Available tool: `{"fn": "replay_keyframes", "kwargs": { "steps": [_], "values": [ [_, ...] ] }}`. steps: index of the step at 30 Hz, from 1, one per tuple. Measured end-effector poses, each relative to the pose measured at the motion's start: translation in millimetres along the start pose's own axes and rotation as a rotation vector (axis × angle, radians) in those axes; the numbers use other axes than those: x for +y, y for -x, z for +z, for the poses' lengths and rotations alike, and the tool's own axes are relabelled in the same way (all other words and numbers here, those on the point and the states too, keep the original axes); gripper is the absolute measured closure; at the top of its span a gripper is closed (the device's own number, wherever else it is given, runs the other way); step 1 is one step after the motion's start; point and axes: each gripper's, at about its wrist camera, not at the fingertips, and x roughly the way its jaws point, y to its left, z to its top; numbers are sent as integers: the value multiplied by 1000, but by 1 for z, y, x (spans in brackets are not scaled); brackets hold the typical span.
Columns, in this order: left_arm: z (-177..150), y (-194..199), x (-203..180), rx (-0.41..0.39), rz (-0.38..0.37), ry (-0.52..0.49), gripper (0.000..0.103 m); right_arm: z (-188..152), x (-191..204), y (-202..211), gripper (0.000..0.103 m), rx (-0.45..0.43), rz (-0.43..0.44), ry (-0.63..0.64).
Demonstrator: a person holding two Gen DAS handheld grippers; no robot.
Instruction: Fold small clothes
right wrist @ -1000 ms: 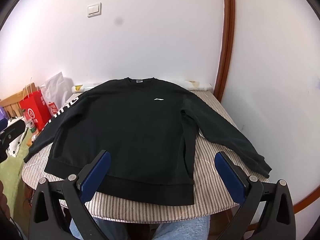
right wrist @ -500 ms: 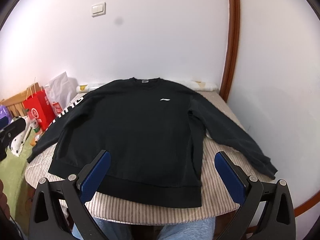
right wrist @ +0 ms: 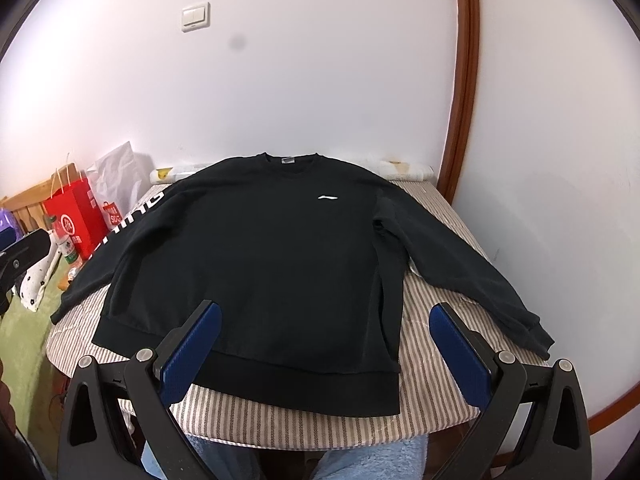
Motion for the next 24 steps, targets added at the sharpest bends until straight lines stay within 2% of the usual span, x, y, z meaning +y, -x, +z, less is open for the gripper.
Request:
{"fn": "replay_keyframes", "kwargs": {
  "steps": [8,15,16,24],
  "values": [
    [6,-5,-3,9,-14,1,5,3,-8,7,1,-32,17,-39],
    [4,-12,-7,11,-33,-10,5,3,-16,1,1,-2,9,-55],
    [4,-14,-5,14,-30,-6,5,3,-17,1,1,-18,12,-59],
    [9,-26,9,15,-10,15,5,5,-11,-6,1,11,-12,-33]
  ]
}}
